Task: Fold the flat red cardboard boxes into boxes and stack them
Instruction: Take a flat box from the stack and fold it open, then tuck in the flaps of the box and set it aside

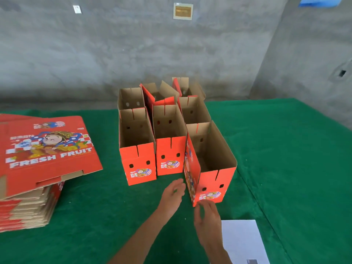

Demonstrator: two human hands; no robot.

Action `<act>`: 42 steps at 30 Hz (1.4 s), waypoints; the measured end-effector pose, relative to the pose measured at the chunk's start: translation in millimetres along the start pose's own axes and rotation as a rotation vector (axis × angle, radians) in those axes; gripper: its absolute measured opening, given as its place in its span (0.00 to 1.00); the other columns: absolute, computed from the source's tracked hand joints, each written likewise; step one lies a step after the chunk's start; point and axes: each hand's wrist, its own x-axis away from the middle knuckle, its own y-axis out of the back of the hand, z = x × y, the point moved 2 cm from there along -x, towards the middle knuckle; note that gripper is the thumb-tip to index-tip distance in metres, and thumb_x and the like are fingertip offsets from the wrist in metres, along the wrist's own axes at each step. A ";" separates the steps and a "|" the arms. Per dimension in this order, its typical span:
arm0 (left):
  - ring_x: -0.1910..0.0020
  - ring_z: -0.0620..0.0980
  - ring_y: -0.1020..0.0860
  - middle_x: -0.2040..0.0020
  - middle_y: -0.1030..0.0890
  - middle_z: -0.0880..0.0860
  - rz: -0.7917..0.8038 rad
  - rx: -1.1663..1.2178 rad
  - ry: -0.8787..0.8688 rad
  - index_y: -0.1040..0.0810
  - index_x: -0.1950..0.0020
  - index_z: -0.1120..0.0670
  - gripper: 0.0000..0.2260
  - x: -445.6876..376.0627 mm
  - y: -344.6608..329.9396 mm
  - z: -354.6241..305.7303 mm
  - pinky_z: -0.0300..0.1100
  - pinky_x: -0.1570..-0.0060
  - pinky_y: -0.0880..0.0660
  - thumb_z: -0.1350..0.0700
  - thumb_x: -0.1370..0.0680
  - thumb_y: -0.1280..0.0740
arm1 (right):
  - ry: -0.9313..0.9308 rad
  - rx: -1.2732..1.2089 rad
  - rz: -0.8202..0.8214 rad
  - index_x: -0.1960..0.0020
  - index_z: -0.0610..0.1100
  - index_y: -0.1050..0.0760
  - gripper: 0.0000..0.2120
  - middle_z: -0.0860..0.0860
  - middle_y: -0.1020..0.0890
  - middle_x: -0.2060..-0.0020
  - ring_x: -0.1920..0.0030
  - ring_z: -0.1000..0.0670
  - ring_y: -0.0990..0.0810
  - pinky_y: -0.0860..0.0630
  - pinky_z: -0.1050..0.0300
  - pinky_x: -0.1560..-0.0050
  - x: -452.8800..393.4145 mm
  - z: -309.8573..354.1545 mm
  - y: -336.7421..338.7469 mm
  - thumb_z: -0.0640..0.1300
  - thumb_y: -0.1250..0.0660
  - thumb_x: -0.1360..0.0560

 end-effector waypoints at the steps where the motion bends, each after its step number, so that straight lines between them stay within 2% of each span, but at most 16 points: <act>1: 0.45 0.43 0.18 0.45 0.17 0.43 -0.034 -0.090 -0.039 0.22 0.35 0.49 0.10 11.7 16.6 2.6 0.35 0.48 0.22 0.51 0.14 0.38 | 0.011 -0.030 0.026 0.50 0.41 0.18 0.05 0.50 0.19 0.53 0.53 0.47 0.18 0.24 0.57 0.52 2.8 13.2 -5.1 0.33 0.28 0.24; 3: 0.48 0.46 0.18 0.48 0.16 0.46 -0.140 -0.241 -0.123 0.17 0.40 0.51 0.10 29.2 59.2 6.6 0.33 0.50 0.25 0.51 0.15 0.36 | 0.034 -0.094 0.112 0.49 0.44 0.18 0.04 0.56 0.19 0.53 0.53 0.56 0.20 0.27 0.64 0.49 4.0 47.8 -20.4 0.37 0.29 0.22; 5: 0.51 0.44 0.19 0.48 0.16 0.44 -0.255 -0.362 -0.181 0.16 0.41 0.51 0.09 50.1 117.9 0.7 0.29 0.53 0.27 0.54 0.15 0.35 | 0.095 -0.170 0.256 0.48 0.46 0.19 0.04 0.59 0.19 0.53 0.51 0.61 0.21 0.26 0.65 0.48 2.0 97.3 -45.8 0.41 0.31 0.20; 9: 0.39 0.45 0.22 0.39 0.18 0.47 -0.597 -0.753 -0.316 0.18 0.36 0.52 0.11 94.2 267.6 -12.5 0.40 0.35 0.26 0.57 0.18 0.32 | 0.156 -0.364 0.522 0.41 0.46 0.19 0.08 0.58 0.17 0.50 0.46 0.58 0.17 0.27 0.73 0.49 6.5 209.9 -120.5 0.44 0.33 0.18; 11: 0.29 0.50 0.28 0.30 0.24 0.50 -0.731 -0.964 -0.293 0.23 0.30 0.50 0.17 110.9 340.2 -19.6 0.50 0.25 0.33 0.53 0.19 0.31 | -0.018 -0.481 0.645 0.33 0.44 0.23 0.15 0.53 0.17 0.45 0.44 0.53 0.16 0.25 0.72 0.51 5.7 253.8 -164.2 0.46 0.33 0.18; 12: 0.23 0.53 0.35 0.25 0.30 0.51 -0.768 -1.058 -0.212 0.28 0.25 0.49 0.22 117.7 374.1 -22.5 0.55 0.20 0.42 0.48 0.19 0.32 | -0.168 -0.557 0.702 0.30 0.42 0.26 0.18 0.49 0.17 0.43 0.44 0.51 0.16 0.23 0.68 0.50 4.1 271.9 -185.8 0.46 0.33 0.18; 15: 0.17 0.59 0.56 0.16 0.51 0.56 -0.859 -1.212 0.114 0.49 0.17 0.46 0.32 131.9 469.6 -21.8 0.60 0.20 0.63 0.34 0.17 0.45 | -0.612 -0.835 0.825 0.28 0.35 0.31 0.23 0.40 0.20 0.40 0.44 0.45 0.16 0.19 0.52 0.42 2.7 314.4 -241.9 0.43 0.31 0.19; 18: 0.18 0.65 0.60 0.16 0.59 0.61 -0.876 -1.262 0.317 0.60 0.16 0.50 0.45 143.0 532.5 -16.4 0.63 0.23 0.64 0.24 0.23 0.53 | -0.786 -0.943 0.779 0.32 0.35 0.28 0.17 0.40 0.21 0.38 0.41 0.43 0.17 0.19 0.47 0.39 -0.7 332.6 -282.0 0.38 0.32 0.19; 21: 0.18 0.68 0.58 0.17 0.60 0.65 -0.812 -1.220 0.360 0.61 0.16 0.54 0.51 145.0 560.1 -10.0 0.62 0.21 0.58 0.21 0.26 0.51 | -0.832 -0.971 0.712 0.30 0.35 0.29 0.19 0.41 0.20 0.38 0.40 0.43 0.18 0.18 0.49 0.44 -3.2 340.2 -303.1 0.36 0.31 0.20; 25: 0.19 0.70 0.49 0.19 0.53 0.72 -0.796 -1.373 0.391 0.55 0.17 0.62 0.49 139.5 565.5 -6.5 0.59 0.21 0.45 0.25 0.22 0.50 | -0.819 -0.914 0.627 0.27 0.36 0.30 0.24 0.44 0.20 0.38 0.42 0.46 0.18 0.17 0.47 0.42 5.1 342.9 -311.0 0.39 0.29 0.21; 28: 0.24 0.72 0.36 0.23 0.43 0.77 -0.786 -1.497 0.415 0.45 0.20 0.68 0.45 139.3 560.0 -10.5 0.56 0.28 0.29 0.30 0.18 0.51 | -0.769 -0.819 0.580 0.27 0.38 0.31 0.26 0.49 0.21 0.48 0.42 0.48 0.19 0.18 0.46 0.40 10.3 342.8 -308.6 0.42 0.28 0.21; 30: 0.30 0.77 0.31 0.26 0.39 0.78 -0.747 -1.543 0.411 0.44 0.22 0.71 0.39 139.5 556.3 -14.9 0.59 0.36 0.22 0.37 0.15 0.52 | -0.754 -0.780 0.546 0.30 0.38 0.29 0.23 0.49 0.22 0.49 0.43 0.48 0.20 0.18 0.48 0.41 9.9 343.6 -305.1 0.42 0.28 0.22; 33: 0.37 0.81 0.26 0.28 0.35 0.79 -0.708 -1.540 0.335 0.46 0.21 0.70 0.24 135.1 551.7 -23.8 0.65 0.45 0.19 0.56 0.12 0.49 | -0.664 -0.710 0.528 0.34 0.43 0.28 0.20 0.46 0.23 0.38 0.39 0.45 0.24 0.23 0.44 0.35 8.3 346.7 -300.0 0.42 0.27 0.22; 35: 0.39 0.76 0.22 0.30 0.31 0.77 -0.699 -1.609 0.295 0.48 0.20 0.70 0.23 135.9 548.0 -36.1 0.62 0.46 0.18 0.62 0.13 0.47 | -0.606 -0.679 0.510 0.31 0.44 0.30 0.24 0.49 0.25 0.36 0.34 0.43 0.26 0.31 0.43 0.29 8.6 347.3 -294.6 0.45 0.26 0.23; 39: 0.40 0.62 0.17 0.38 0.22 0.60 -0.654 -1.743 0.223 0.30 0.29 0.66 0.16 156.1 539.7 -71.7 0.55 0.47 0.18 0.67 0.16 0.42 | -0.357 -0.594 0.336 0.37 0.45 0.25 0.20 0.48 0.22 0.38 0.35 0.43 0.24 0.28 0.42 0.31 4.2 356.3 -269.0 0.47 0.23 0.25; 42: 0.39 0.59 0.18 0.38 0.21 0.58 -0.720 -1.689 0.124 0.29 0.32 0.61 0.13 186.3 535.4 -111.4 0.51 0.45 0.20 0.65 0.16 0.42 | -0.118 -0.689 0.359 0.37 0.47 0.27 0.14 0.54 0.21 0.44 0.42 0.53 0.21 0.23 0.59 0.43 -0.6 384.9 -235.7 0.42 0.29 0.21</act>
